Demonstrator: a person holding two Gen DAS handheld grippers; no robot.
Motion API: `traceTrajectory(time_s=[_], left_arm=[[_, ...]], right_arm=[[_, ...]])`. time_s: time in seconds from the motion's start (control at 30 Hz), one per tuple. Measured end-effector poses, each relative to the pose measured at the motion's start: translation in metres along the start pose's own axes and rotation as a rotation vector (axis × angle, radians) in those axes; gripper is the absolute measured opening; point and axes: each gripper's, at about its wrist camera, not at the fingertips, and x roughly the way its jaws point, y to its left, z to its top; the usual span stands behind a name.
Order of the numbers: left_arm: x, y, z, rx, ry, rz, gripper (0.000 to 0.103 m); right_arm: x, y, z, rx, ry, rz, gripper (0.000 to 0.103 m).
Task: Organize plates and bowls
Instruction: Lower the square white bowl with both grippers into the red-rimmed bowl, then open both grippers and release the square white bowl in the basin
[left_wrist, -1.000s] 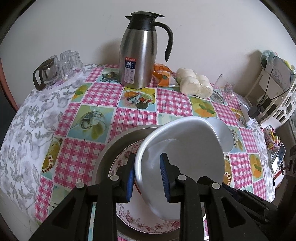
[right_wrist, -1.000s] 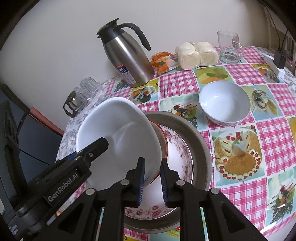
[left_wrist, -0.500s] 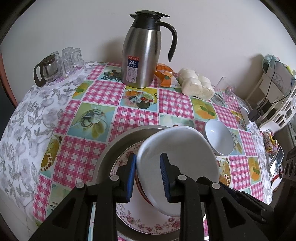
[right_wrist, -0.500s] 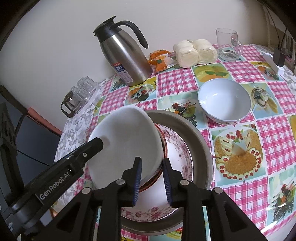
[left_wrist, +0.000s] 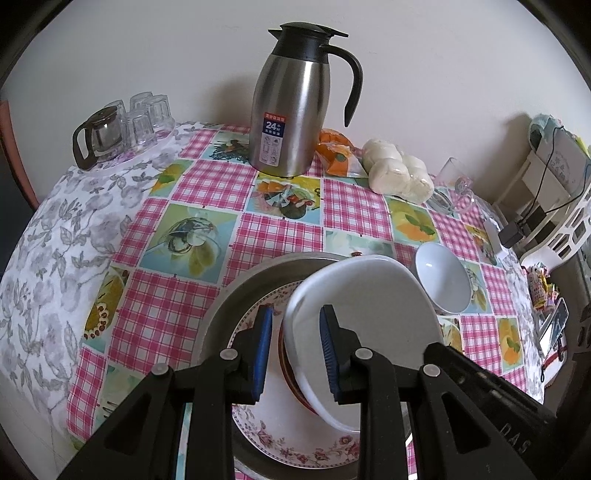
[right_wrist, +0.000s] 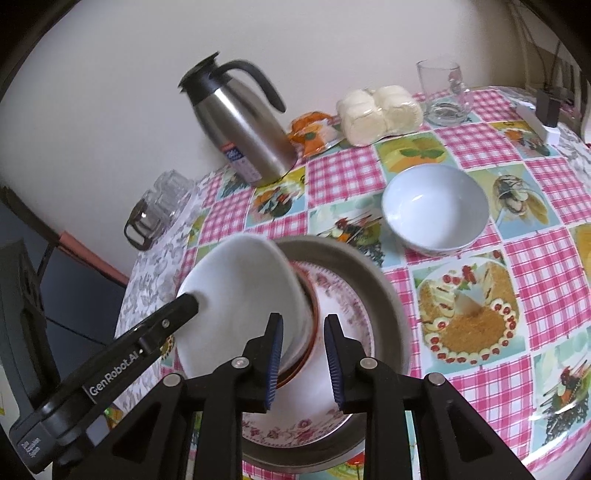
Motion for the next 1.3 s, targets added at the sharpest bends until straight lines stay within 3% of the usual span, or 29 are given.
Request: traceTrajectory(time_s=[0.57,0.7,0.8,1.0,1.1,1.3], left_arm=[[-0.006,-0.002,0.002,0.003,-0.007,0.007,0.029],[-0.011,0.0,0.003,-0.006,-0.022,0.017,0.051],[-0.014,0.004,0.005,-0.023,-0.032,0.031,0.056],[-0.013,0.017,0.005,-0.074,-0.025,0.076,0.063],[-0.013,0.025,0.005,-0.087,-0.029,0.114,0.079],[-0.014,0.036,0.006,-0.12,-0.045,0.148,0.085]], right_arm=[[-0.003,-0.002,0.003,0.004,-0.008,0.012,0.026],[-0.008,0.002,0.004,-0.021,-0.022,-0.001,0.026],[-0.009,0.002,0.004,-0.03,-0.026,-0.031,0.048],[-0.009,0.001,0.005,-0.054,-0.034,-0.104,0.068],[-0.01,0.001,0.005,-0.065,-0.04,-0.129,0.076],[-0.009,-0.001,0.005,-0.084,-0.046,-0.152,0.083]])
